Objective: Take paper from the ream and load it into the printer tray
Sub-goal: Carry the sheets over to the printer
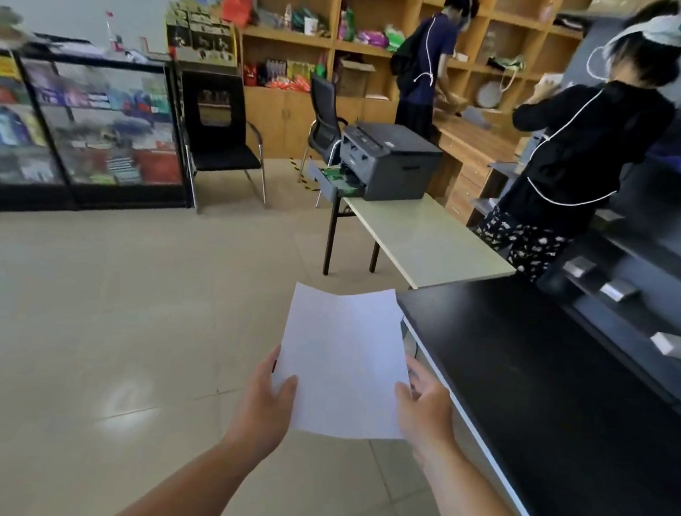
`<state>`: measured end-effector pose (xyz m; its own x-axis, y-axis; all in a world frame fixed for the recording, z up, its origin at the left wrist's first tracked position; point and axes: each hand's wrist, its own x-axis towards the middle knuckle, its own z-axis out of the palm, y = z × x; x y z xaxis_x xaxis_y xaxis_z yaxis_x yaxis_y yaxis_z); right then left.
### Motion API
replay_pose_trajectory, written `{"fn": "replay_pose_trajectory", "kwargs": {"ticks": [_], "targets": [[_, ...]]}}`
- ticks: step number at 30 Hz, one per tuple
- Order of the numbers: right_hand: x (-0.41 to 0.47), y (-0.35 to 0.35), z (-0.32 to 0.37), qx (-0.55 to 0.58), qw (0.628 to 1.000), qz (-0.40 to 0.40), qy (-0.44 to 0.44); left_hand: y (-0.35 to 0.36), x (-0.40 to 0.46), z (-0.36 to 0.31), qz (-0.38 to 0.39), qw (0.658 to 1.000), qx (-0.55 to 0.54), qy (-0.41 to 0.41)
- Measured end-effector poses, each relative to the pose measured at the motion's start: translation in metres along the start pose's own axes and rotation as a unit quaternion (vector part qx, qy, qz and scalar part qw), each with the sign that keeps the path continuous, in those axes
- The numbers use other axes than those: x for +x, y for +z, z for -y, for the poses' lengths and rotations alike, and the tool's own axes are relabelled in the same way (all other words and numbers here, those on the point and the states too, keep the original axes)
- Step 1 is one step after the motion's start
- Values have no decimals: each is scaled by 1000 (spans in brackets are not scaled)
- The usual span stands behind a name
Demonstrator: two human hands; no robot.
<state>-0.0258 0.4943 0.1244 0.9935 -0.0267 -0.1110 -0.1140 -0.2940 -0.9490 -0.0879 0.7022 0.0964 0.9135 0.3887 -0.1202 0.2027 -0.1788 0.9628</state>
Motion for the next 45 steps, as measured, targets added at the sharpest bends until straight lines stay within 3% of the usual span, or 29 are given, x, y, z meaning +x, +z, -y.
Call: {"fn": "replay_pose_trajectory", "kwargs": {"ticks": [14,28,45], "targets": [[137,93,32,9,998,46,30,-30,142,1,-49,998,-7,-27],[345,183,88,69,992,99,46,-47,358,-33,-105,993,-32,-42],[587,382,170,47,995,69,50,-145,675,-21,-74,995,-53,-32]]}}
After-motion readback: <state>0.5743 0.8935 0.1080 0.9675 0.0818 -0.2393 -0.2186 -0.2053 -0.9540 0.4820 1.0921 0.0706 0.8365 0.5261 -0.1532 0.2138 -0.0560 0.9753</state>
